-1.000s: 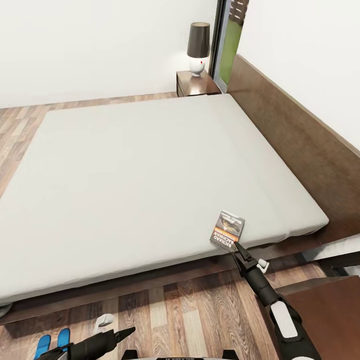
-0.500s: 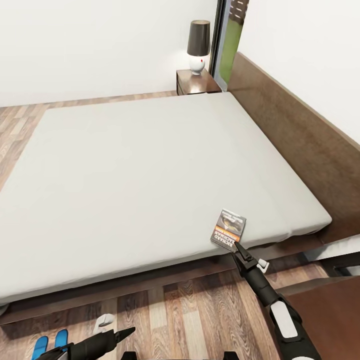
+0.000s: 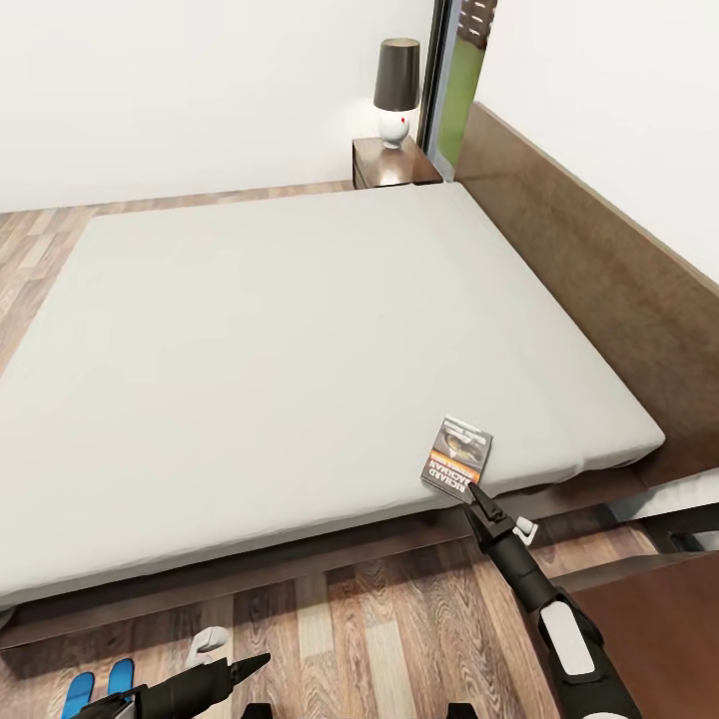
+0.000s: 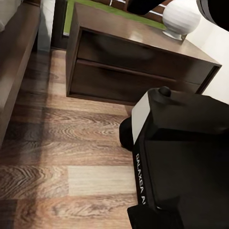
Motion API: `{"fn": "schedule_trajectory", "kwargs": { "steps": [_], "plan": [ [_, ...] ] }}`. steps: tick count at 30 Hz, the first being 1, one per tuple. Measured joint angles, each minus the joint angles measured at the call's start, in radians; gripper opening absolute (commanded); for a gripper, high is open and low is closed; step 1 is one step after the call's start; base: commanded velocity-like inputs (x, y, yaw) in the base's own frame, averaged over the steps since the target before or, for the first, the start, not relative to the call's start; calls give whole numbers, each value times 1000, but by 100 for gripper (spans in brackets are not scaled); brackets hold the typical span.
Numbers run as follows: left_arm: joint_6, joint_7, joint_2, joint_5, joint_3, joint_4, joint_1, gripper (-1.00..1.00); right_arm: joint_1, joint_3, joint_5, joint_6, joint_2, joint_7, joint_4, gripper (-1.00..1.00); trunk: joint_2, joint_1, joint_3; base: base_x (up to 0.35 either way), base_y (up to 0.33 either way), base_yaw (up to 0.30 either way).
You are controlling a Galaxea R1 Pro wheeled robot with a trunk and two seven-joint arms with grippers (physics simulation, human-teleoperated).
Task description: In the bedroom, move the book from the bed onto either nightstand, and place the two sandals side by side next to the bed.
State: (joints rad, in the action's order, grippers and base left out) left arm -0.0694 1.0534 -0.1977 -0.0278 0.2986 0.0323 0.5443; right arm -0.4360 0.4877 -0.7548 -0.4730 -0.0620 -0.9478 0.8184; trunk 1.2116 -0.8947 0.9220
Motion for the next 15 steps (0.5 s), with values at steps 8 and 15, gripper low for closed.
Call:
{"fn": "schedule_trajectory", "kwargs": {
  "steps": [8,15],
  "plan": [
    [0,0,0,0,0,0,0,100,0,69,0,1,0,0,1,100,0,0,0,0,0,0],
    [0,0,0,0,0,0,0,100,0,115,0,1,-1,1,1,100,0,0,0,0,0,0]
  ]
}}
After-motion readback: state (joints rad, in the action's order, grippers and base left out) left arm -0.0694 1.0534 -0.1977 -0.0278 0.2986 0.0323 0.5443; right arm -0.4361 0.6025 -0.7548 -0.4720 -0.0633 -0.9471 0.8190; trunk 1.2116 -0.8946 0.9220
